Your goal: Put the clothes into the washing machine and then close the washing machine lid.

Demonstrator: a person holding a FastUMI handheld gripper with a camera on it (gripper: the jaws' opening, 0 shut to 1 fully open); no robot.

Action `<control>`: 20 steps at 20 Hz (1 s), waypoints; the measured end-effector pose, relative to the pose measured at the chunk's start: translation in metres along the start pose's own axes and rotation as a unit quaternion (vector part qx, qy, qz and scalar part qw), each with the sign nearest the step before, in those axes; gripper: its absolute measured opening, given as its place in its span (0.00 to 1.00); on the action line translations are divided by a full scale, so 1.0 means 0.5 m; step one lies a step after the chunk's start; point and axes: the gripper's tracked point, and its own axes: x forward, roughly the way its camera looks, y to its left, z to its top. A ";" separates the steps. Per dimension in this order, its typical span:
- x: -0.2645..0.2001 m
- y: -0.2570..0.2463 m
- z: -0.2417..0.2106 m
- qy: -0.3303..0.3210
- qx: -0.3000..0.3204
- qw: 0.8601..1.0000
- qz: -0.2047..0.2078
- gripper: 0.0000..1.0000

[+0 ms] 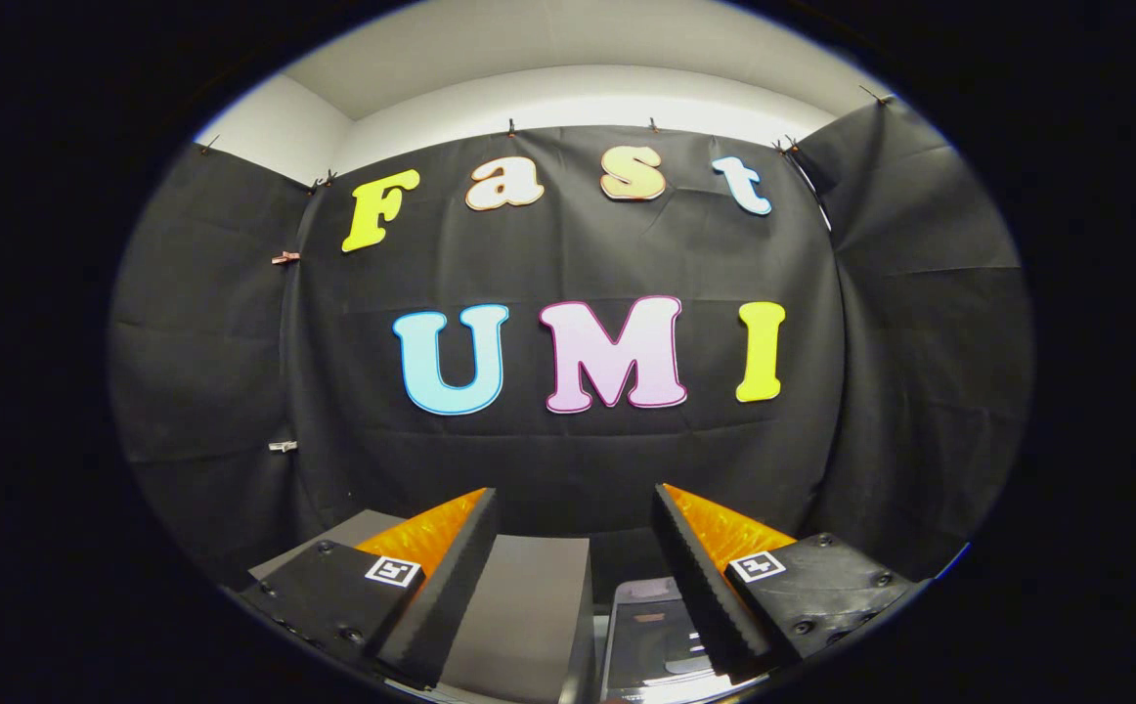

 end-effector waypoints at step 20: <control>0.046 -0.025 -0.027 0.008 0.010 0.999 0.036 0.99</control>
